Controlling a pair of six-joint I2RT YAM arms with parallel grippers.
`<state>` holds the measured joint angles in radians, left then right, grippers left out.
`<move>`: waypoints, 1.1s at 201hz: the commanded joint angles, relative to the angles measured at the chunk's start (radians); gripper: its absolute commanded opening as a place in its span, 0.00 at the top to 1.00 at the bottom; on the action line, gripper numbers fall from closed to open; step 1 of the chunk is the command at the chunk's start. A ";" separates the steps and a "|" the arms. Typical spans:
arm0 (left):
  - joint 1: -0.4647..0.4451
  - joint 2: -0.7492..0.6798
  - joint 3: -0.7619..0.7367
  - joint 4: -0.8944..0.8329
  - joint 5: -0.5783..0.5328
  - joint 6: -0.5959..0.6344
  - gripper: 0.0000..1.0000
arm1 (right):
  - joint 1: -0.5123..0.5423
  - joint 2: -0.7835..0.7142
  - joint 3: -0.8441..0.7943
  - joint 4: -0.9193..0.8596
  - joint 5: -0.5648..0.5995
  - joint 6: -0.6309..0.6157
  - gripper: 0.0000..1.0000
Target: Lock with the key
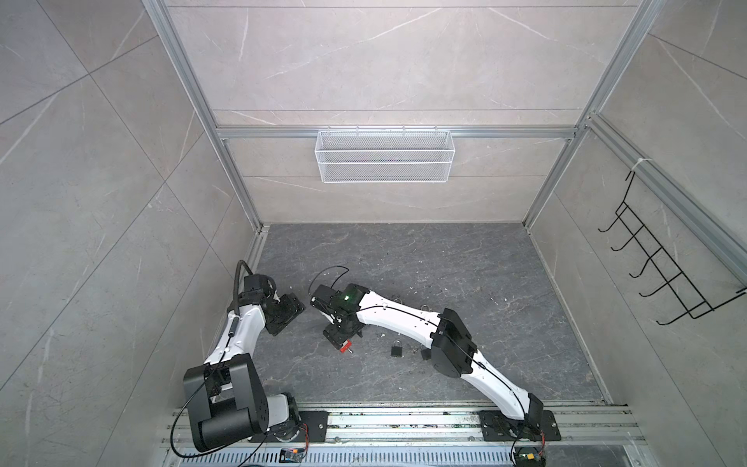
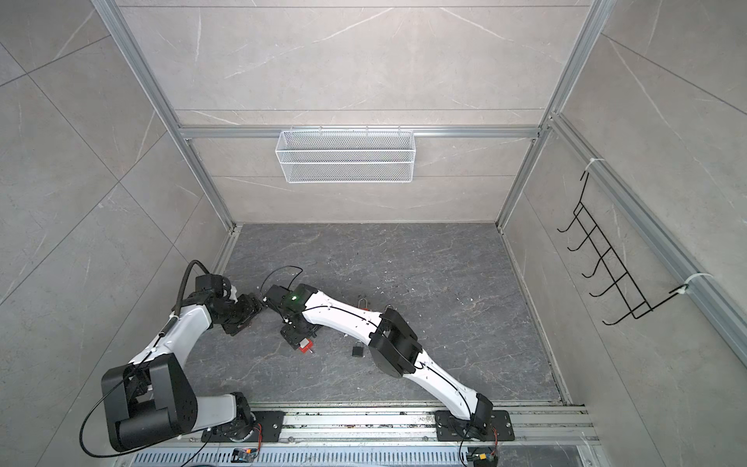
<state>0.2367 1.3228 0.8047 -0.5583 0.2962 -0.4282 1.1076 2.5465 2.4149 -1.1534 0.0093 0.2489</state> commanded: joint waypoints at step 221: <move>-0.072 -0.081 -0.049 0.118 0.068 0.041 0.30 | 0.001 -0.390 -0.473 0.159 0.001 -0.162 0.73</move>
<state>0.2214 1.3121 0.7746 -0.5056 0.3256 -0.4183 1.1069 2.3756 2.0933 -1.1049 -0.0250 0.1741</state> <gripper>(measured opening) 0.712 0.426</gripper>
